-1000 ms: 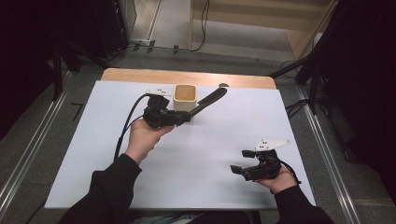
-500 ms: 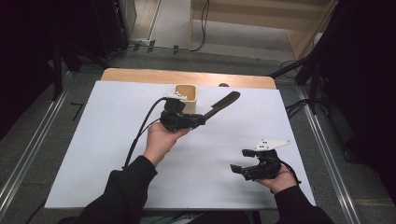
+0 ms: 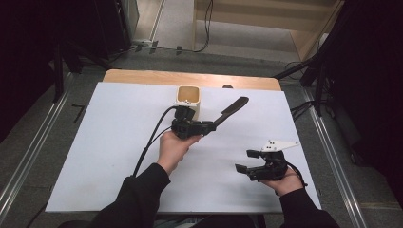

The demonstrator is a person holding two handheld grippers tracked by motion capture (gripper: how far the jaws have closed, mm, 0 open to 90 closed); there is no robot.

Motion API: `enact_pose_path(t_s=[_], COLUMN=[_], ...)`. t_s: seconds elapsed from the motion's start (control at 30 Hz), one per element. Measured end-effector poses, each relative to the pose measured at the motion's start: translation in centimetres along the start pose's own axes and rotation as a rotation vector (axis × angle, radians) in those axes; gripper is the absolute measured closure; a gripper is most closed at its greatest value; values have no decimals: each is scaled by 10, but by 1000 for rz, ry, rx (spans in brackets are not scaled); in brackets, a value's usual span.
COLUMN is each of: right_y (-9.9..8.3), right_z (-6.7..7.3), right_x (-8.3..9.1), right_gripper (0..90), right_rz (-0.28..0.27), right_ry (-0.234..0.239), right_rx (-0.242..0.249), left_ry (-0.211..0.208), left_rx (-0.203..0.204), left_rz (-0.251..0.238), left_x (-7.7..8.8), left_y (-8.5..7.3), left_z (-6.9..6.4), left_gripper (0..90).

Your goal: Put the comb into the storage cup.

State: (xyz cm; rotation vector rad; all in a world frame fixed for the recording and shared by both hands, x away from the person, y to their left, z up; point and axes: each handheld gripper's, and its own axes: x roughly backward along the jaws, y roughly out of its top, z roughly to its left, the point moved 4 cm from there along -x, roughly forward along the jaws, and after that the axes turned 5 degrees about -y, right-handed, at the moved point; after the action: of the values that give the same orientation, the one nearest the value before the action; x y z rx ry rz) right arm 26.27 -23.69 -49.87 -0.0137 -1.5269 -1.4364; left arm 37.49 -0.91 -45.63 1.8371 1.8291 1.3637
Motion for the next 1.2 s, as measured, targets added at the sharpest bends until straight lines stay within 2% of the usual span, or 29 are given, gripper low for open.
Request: enact_pose_path(t_s=[0.2,0.43,0.6,0.73,0.93,1.1,1.2], right_y=[7,17,25,32,43,51,56], right_z=[-2,-5,-7,-10,-13,-17,-18], right_x=[2,3,8,12,9,4,2], right_gripper=[182,183,183,183,187,204,204], right_rz=[-38,-73,-107,-128,-135,-136,-142], right_ry=[-15,-45,-93,-132,-215,-228,-240], right_rx=[-32,-83,-106,-145,-147,-194,-203], left_ry=[10,16,15,20,9,10,14], left_rx=[26,29,22,10,19,25,24], left_rz=[-38,-85,-119,-160,-172,-180,-185], left_x=[-8,-20,-28,-33,-43,-50,-52], left_y=[-11,-20,-27,-30,-34,-37,-40], left_z=[1,-2,-6,-11,-16,-17,-16], left_gripper=[733,733,733,733,733,733,733])
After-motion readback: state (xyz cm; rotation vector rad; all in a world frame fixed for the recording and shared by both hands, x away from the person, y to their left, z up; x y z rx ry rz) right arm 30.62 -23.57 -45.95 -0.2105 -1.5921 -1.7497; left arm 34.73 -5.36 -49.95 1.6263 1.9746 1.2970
